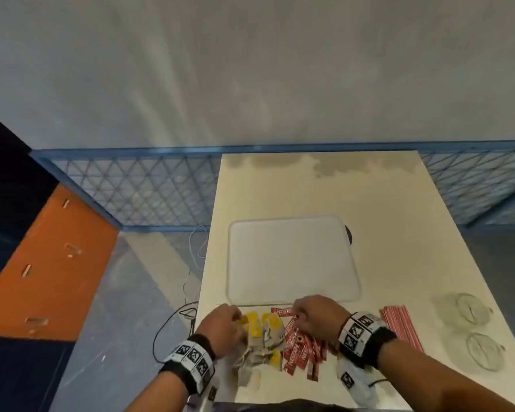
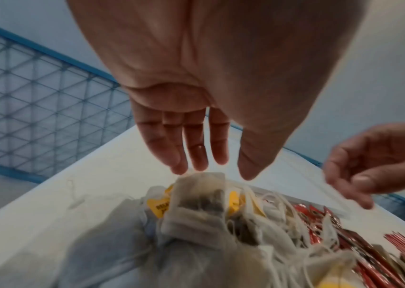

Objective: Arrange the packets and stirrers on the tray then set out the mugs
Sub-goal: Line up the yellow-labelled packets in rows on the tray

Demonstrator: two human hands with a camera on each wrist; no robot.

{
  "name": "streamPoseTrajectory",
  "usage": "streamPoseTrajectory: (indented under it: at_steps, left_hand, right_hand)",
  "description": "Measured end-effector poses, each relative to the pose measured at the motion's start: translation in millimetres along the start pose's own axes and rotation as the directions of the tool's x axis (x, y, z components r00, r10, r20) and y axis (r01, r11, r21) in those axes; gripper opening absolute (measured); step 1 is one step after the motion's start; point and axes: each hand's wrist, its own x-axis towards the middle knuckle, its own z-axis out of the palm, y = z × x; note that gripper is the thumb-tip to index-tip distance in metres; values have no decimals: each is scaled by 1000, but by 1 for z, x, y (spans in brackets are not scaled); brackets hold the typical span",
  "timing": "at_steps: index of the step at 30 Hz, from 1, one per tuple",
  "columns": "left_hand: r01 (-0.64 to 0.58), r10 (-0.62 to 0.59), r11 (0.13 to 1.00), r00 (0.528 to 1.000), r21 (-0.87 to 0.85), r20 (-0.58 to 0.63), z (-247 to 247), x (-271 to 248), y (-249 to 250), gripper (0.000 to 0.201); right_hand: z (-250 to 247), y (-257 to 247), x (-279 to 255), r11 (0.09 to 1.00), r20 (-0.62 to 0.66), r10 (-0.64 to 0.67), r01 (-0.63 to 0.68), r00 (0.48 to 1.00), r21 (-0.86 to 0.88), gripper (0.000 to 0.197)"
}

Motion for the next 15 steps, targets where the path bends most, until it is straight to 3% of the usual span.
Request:
streamPoseTrajectory:
  at_steps: [7, 11, 15]
  left_hand:
    - [-141, 133, 982, 988, 123, 74, 16, 2, 8, 61]
    - [-153, 140, 969, 987, 195, 80, 24, 6, 13, 58]
    - [-145, 131, 958, 989, 246, 71, 30, 9, 17, 43]
  right_hand:
    - [39, -24, 24, 994, 55, -97, 100, 994, -42, 56]
    - [50, -31, 30, 993, 83, -85, 92, 993, -78, 62]
    - [58, -32, 31, 989, 68, -50, 58, 996, -134, 55]
